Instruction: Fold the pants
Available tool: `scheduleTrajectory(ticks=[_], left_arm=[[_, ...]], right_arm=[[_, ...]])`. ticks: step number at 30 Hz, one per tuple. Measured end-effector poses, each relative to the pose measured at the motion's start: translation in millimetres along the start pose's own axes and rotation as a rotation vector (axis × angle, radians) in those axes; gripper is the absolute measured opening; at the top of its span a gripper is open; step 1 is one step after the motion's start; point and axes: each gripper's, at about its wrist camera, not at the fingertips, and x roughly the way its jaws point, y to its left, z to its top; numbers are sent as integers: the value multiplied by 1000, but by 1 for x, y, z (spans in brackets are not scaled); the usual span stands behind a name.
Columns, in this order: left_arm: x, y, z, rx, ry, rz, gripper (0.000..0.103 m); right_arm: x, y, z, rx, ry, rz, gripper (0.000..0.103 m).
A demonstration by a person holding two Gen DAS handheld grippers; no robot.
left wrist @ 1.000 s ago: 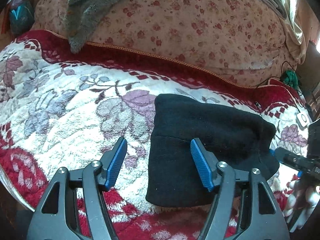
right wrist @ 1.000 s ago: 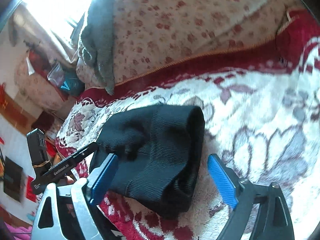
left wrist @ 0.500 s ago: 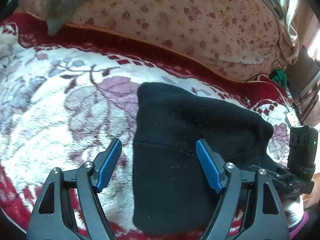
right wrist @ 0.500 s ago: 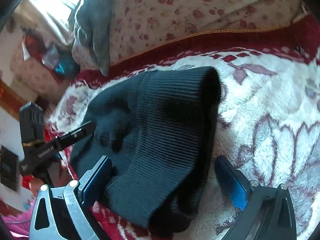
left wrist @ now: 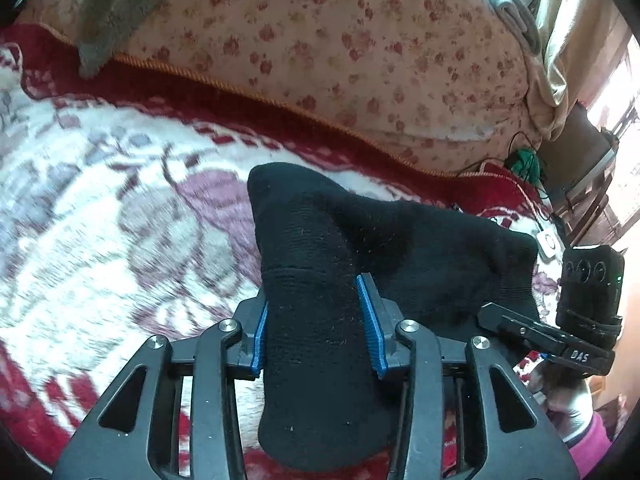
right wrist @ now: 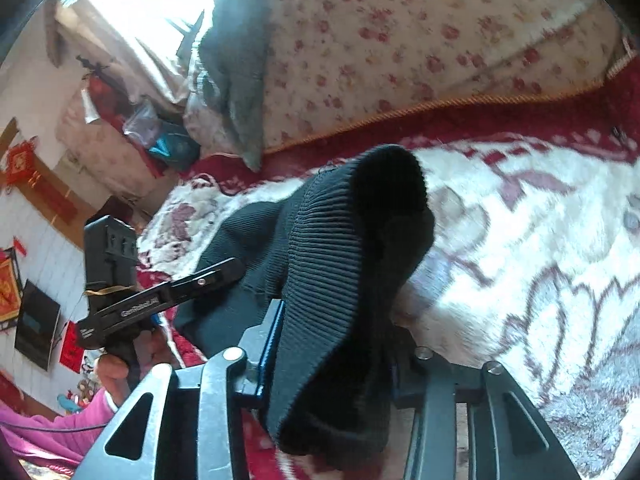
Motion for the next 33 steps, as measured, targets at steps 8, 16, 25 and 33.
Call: scheduleTrajectory(ticks=[8, 16, 25, 33], left_arm=[[-65, 41, 25, 4, -101, 97, 38], [-91, 112, 28, -69, -113, 230, 38], [-81, 166, 8, -160, -76, 293, 38], [-80, 155, 7, -151, -72, 350, 57]], right_arm=[[29, 58, 24, -82, 15, 110, 39], [108, 106, 28, -123, 85, 170, 39], [178, 128, 16, -152, 177, 121, 41], [177, 105, 20, -84, 226, 42, 57]])
